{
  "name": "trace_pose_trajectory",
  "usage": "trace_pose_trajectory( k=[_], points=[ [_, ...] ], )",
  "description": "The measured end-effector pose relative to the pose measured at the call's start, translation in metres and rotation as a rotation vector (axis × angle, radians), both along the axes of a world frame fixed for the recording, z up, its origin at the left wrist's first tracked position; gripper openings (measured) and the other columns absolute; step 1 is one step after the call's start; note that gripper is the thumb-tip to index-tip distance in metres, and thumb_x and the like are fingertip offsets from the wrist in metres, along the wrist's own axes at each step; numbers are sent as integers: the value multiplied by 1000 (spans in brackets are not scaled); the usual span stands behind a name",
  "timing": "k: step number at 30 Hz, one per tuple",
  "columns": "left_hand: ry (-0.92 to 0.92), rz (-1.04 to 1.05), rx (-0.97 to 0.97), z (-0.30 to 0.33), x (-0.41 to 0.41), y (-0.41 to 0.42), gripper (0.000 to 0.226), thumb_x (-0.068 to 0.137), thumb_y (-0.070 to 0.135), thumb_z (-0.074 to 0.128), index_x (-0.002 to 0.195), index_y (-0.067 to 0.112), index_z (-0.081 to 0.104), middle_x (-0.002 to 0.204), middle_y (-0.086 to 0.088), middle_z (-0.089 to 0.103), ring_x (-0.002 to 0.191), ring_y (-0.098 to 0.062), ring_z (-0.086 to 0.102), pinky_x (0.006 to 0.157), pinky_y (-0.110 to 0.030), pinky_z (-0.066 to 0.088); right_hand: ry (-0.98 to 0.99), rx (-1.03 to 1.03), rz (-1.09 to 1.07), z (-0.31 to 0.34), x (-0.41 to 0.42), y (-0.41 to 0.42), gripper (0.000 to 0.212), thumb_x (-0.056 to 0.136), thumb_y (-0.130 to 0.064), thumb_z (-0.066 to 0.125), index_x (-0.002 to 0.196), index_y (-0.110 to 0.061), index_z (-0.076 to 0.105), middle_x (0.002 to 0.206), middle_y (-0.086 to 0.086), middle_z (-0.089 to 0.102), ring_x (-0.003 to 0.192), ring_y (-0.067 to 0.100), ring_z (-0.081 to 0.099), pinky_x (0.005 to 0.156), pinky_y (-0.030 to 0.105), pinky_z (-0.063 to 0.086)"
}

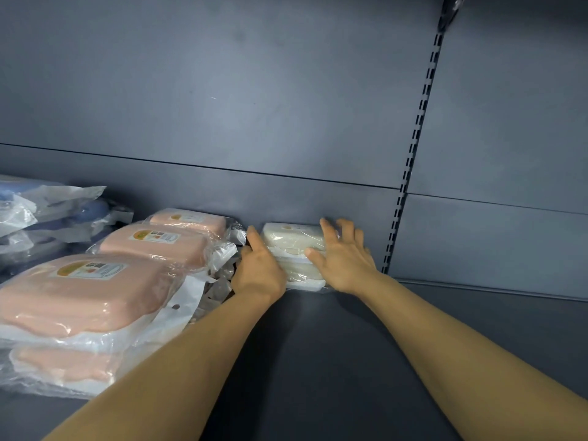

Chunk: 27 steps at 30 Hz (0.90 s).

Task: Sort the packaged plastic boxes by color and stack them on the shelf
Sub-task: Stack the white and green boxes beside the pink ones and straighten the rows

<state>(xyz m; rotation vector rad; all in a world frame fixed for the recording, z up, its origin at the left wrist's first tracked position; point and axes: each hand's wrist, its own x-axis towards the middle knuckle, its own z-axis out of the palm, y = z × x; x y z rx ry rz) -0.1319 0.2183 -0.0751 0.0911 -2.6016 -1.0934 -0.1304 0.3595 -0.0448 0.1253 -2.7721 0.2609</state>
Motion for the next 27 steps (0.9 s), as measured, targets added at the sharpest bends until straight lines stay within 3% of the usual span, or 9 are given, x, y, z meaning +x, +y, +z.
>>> trace_pose_trajectory(
  k=[2, 7, 12, 16, 21, 27],
  points=[
    [12, 5, -37, 6, 9, 3, 91, 85, 8, 57, 148, 13, -7, 147, -19, 21, 129, -38, 35, 100, -47, 38, 25, -15, 13, 9, 17, 5, 71, 95, -50, 40, 151, -23, 5, 153, 6, 2, 139, 29, 9, 110, 45, 24],
    [58, 9, -205, 26, 46, 8, 83, 85, 12, 62, 147, 10, 6, 148, -19, 17, 136, -36, 20, 102, -45, 35, 87, -17, 20, 28, 78, 30, 70, 94, -39, 51, 149, -15, 14, 153, 7, 11, 139, 28, 11, 113, 44, 25],
    [138, -138, -396, 44, 110, 28, 60, 88, 24, 61, 139, 13, 31, 141, -12, 36, 131, -32, 35, 96, -45, 41, 99, -42, 37, 33, 158, 63, 66, 93, -33, 54, 147, -12, 23, 151, 9, 25, 139, 27, 17, 112, 42, 27],
    [162, -227, -449, 43, 182, 52, 42, 90, 25, 55, 131, 21, 46, 131, -5, 52, 120, -28, 49, 87, -37, 43, 100, -20, 62, 19, 226, 92, 55, 93, -31, 56, 141, -12, 36, 139, 9, 39, 130, 26, 36, 105, 38, 36],
    [148, -265, -440, 13, 273, 87, 32, 93, 25, 51, 125, 25, 49, 125, -2, 60, 113, -29, 55, 89, -39, 45, 32, -32, 98, -25, 304, 128, 51, 93, -30, 56, 138, -13, 40, 136, 9, 44, 127, 27, 41, 103, 38, 38],
    [42, -306, -515, -68, 358, 122, 26, 90, 23, 50, 116, 25, 53, 114, 1, 65, 107, -29, 57, 80, -36, 46, -138, -28, 147, -116, 373, 162, 43, 92, -28, 56, 131, -12, 45, 129, 8, 47, 121, 28, 43, 91, 38, 42]
  ],
)
